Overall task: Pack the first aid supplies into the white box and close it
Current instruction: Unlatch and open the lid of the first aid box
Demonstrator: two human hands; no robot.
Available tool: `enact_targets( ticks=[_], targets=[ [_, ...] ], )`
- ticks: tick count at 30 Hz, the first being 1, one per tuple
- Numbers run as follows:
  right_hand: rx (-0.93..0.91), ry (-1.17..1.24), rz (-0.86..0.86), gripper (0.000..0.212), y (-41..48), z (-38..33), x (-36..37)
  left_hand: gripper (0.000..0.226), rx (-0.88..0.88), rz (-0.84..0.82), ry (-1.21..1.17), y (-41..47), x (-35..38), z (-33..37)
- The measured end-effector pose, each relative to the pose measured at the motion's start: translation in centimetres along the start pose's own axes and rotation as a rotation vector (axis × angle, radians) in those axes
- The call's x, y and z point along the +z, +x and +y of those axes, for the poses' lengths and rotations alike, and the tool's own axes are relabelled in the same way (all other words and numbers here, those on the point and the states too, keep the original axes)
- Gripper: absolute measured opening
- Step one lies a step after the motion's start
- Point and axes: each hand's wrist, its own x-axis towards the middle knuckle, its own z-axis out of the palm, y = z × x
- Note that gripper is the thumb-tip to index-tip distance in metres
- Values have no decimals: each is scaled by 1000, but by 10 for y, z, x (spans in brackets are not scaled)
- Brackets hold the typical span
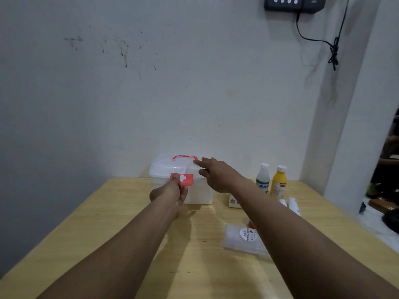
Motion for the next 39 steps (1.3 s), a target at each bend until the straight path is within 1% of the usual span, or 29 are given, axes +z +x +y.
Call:
enact_targets(
  ticks=[3, 5, 7, 8, 10, 11, 13, 15, 16, 18, 20, 22, 24, 26, 29, 33, 36, 39],
  targets=[
    [0, 19, 3, 48, 1, 2, 1, 23, 149, 14, 146, -8, -1, 9],
    [13, 57, 17, 47, 2, 4, 4, 16, 265, -6, 261, -14, -2, 17],
    [30, 97, 30, 46, 3, 6, 6, 11, 423, -5, 462, -14, -5, 24],
    [37, 117, 32, 46, 4, 8, 8, 14, 535, 20, 616, -12, -7, 27],
    [48, 147, 30, 45, 3, 11, 10, 27, 747, 127, 894, -7, -13, 30],
    [48, 155, 29, 45, 3, 12, 10, 34, 822, 181, 977, -4, -16, 31],
    [44, 165, 33, 45, 4, 14, 11, 50, 897, 244, 1046, 6, -22, 31],
    [43, 177, 34, 45, 5, 14, 10, 67, 907, 255, 1082, 19, -26, 31],
    [40, 175, 36, 45, 5, 14, 9, 77, 895, 228, 1109, 24, -27, 32],
    [38, 165, 45, 47, 4, 15, 8, 97, 829, 94, 1132, 32, -30, 35],
    [44, 166, 69, 53, 3, 19, 10, 105, 742, -39, 1160, 38, -33, 39],
    [75, 193, 96, 58, 1, 23, 13, 104, 715, -74, 1193, 42, -36, 41],
    [121, 255, 110, 62, 0, 25, 18, 98, 766, -43, 1195, 43, -39, 43],
    [128, 309, 108, 64, -3, 25, 22, 92, 808, -14, 1187, 40, -39, 43],
    [133, 338, 107, 69, -7, 23, 22, 93, 828, 23, 1183, 36, -39, 43],
    [183, 386, 107, 79, -8, 23, 21, 93, 847, 27, 1147, 31, -40, 45],
    [186, 404, 142, 80, -10, 20, 21, 97, 848, 39, 1111, 27, -40, 47],
    [181, 466, 184, 77, -10, 17, 21, 95, 865, 59, 1077, 20, -37, 50]
  ],
)
